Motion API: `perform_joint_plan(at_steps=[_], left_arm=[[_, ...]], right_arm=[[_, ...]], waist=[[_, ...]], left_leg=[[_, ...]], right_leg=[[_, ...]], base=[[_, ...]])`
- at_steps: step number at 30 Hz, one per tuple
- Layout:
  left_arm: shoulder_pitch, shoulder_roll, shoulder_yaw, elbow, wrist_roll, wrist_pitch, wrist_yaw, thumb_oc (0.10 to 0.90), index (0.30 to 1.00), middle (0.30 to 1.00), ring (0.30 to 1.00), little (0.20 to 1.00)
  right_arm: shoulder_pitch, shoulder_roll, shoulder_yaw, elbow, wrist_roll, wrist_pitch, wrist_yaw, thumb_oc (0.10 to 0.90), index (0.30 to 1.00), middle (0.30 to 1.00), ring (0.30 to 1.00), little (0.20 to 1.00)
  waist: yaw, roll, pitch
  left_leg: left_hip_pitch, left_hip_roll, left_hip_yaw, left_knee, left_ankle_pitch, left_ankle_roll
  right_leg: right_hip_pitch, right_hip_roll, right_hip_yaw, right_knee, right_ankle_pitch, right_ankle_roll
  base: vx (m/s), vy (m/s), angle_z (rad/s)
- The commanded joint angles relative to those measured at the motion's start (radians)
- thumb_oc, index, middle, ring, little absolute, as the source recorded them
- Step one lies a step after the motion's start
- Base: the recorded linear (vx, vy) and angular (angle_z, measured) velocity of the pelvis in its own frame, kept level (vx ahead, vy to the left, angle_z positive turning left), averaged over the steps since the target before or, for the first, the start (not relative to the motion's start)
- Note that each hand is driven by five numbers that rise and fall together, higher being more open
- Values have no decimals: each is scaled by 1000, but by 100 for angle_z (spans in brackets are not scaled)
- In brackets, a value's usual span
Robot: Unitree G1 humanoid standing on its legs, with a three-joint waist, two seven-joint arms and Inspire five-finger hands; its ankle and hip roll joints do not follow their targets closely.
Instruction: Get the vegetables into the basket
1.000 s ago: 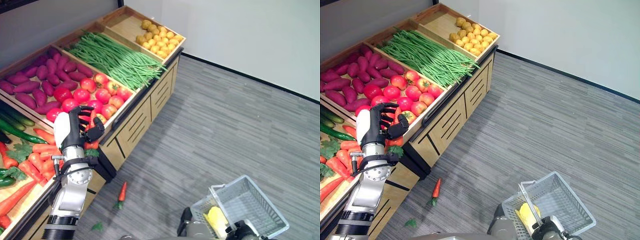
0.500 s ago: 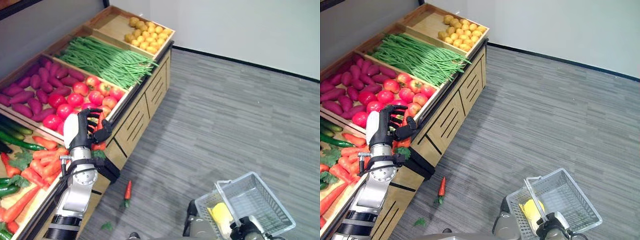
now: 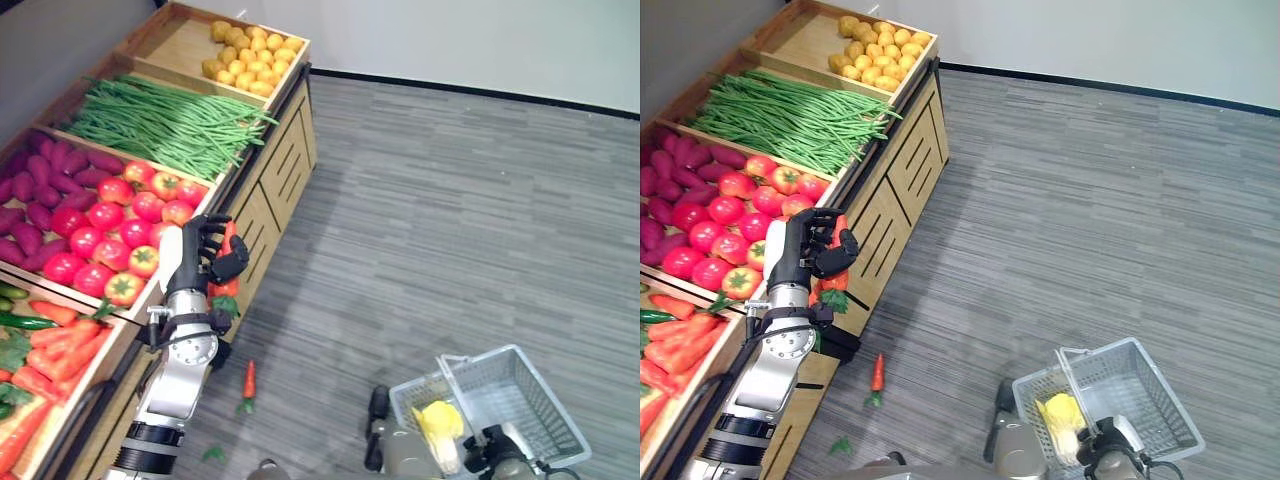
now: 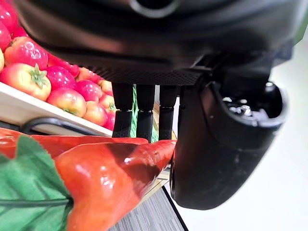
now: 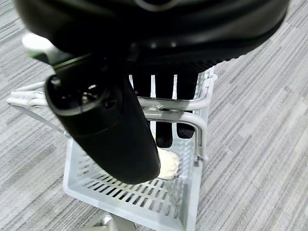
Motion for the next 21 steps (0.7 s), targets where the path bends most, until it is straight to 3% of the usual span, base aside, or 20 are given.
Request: perform_joint_plan(at_steps=[1,4,9,10,12,13,18,21], left_arm=[[-103,62,53,-132,39,-95,69,400,300,300,300,300],[-104,64,59,-138,32,-104,84,400,300,300,300,300],[-79,74,81,-152,9,-110,84,400,300,300,300,300],[-84,79,82,-152,5,-107,91,400,300,300,300,300],[-97,93,86,-150,3,-106,104,400,300,300,300,300],[-97,93,86,-150,3,-106,104,400,300,300,300,300],[-120,119,90,-153,11,-102,116,400,300,300,300,300],[-117,124,93,-147,10,-97,118,400,300,300,300,300]], right_arm=[[2,-31,11,-39,29,-21,-41,400,300,300,300,300],[-6,-33,9,-33,31,-24,-48,400,300,300,300,300],[-12,-13,25,-36,22,-25,-36,400,300,300,300,300],[-15,-3,20,-31,31,-24,-34,400,300,300,300,300],[-26,12,25,-30,41,-25,-33,400,300,300,300,300],[-26,13,25,-30,41,-25,-33,400,300,300,300,300],[-62,40,40,-31,50,-18,-27,400,300,300,300,300],[-68,47,44,-30,49,-15,-24,400,300,300,300,300]], waist=[[3,-14,5],[23,-22,10],[33,-64,13],[37,-88,20],[46,-111,27],[47,-112,26],[62,-159,43],[68,-171,46]], left_leg=[[-101,-43,-32,-222,95,14],[-157,-71,-81,-241,122,18],[-177,-81,-59,-139,42,44],[-192,-97,-47,-89,7,59],[-207,-105,-26,-47,-29,79],[-208,-105,-24,-46,-30,79],[-233,-131,20,30,-103,114],[-233,-129,38,57,-124,123]], right_leg=[[160,-52,23,2,-110,141],[164,-67,54,-4,-109,157],[143,-97,123,12,-106,171],[141,-118,141,10,-94,184],[124,-137,169,10,-74,201],[123,-137,171,10,-74,201],[73,-179,209,2,19,242],[62,-183,221,-3,43,249]], base=[[68,91,27],[145,181,5],[61,177,-86],[44,225,-42],[30,219,-33],[7,143,-40],[-16,169,-23],[6,99,-28]])
